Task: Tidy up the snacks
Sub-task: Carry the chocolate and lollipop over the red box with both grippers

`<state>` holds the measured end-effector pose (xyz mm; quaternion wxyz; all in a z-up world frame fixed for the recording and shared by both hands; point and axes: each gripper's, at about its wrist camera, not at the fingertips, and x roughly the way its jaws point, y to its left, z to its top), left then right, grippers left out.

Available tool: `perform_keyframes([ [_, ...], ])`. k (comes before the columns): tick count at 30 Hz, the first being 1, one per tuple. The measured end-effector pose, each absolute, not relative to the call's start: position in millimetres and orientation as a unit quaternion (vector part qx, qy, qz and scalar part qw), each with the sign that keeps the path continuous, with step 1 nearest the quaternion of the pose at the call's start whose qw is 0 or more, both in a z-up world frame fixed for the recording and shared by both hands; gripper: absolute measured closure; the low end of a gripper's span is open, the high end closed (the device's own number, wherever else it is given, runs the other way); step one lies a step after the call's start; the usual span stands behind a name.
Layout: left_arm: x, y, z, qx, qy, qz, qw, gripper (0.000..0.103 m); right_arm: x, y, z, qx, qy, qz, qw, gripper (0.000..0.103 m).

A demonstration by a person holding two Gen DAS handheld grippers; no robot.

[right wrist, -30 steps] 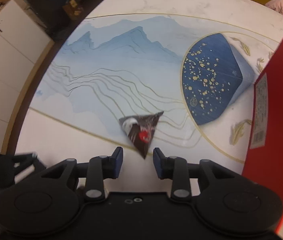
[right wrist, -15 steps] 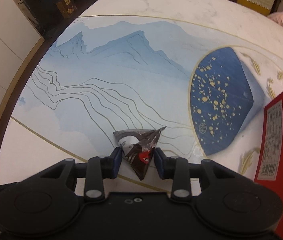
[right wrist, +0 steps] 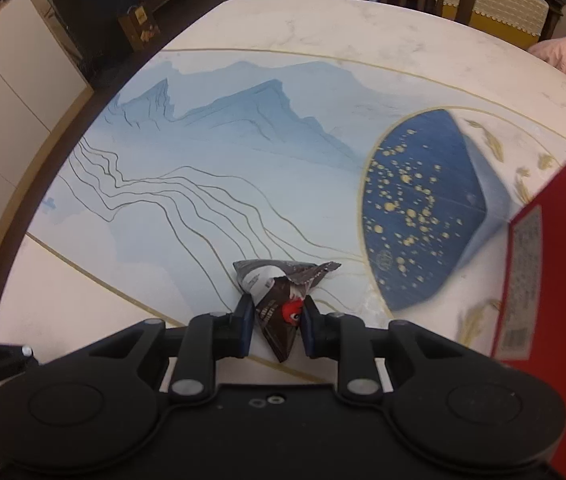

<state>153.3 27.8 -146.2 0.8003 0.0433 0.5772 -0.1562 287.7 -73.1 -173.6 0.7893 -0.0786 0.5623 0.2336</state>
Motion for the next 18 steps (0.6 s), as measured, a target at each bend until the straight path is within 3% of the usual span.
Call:
perform_keyframes([
  [8, 151, 55, -133, -0.03, 0.572, -0.118, 0.811, 0.063, 263, -100, -147, -0.059, 0.552, 0.238, 0.797, 0.08],
  [18, 142, 47, -102, -0.041, 0.559, -0.12, 0.819, 0.063, 223, -136, -103, -0.039, 0.541, 0.223, 0.81, 0.08],
])
